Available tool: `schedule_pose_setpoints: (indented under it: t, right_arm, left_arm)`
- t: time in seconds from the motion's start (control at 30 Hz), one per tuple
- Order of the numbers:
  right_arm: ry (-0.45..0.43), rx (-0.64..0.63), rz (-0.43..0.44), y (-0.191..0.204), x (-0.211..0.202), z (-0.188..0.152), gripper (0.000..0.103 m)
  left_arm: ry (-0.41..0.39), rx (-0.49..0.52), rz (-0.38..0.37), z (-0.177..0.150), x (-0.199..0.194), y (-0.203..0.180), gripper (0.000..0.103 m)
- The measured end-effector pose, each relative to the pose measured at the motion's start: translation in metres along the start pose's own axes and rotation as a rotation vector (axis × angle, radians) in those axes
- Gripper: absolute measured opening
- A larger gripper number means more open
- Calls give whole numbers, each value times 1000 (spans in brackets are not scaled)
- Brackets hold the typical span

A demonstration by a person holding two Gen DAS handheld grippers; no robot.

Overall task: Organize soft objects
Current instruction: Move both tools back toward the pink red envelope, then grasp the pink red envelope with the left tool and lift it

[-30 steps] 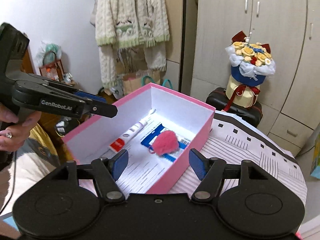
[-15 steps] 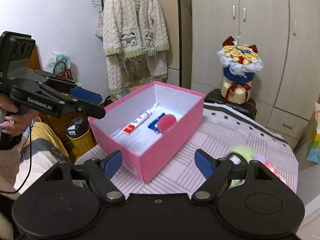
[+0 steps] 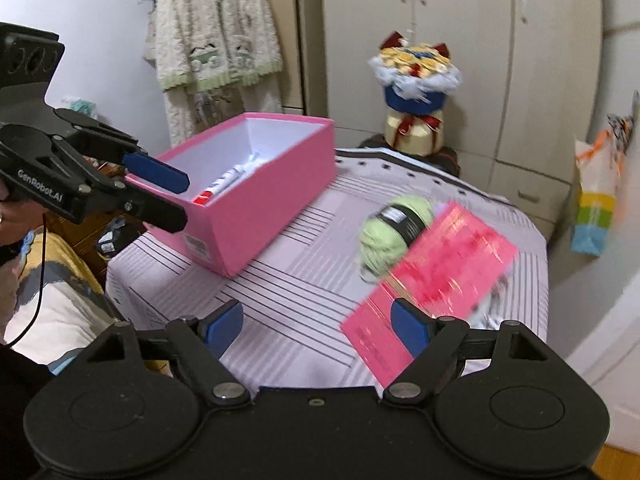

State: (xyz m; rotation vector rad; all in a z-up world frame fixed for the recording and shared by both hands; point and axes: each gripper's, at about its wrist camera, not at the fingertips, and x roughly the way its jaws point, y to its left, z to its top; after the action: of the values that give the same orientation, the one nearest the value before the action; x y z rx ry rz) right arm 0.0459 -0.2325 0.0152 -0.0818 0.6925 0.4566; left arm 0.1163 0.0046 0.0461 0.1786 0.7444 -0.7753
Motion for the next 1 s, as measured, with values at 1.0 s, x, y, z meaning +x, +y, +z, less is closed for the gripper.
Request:
schedule_pose_setpoints:
  t: [1.0]
  right_arm:
    - [-190,181,-219,-49,91,-82,85]
  left_arm:
    - [-86,-161,-26,-8,171,-6,52]
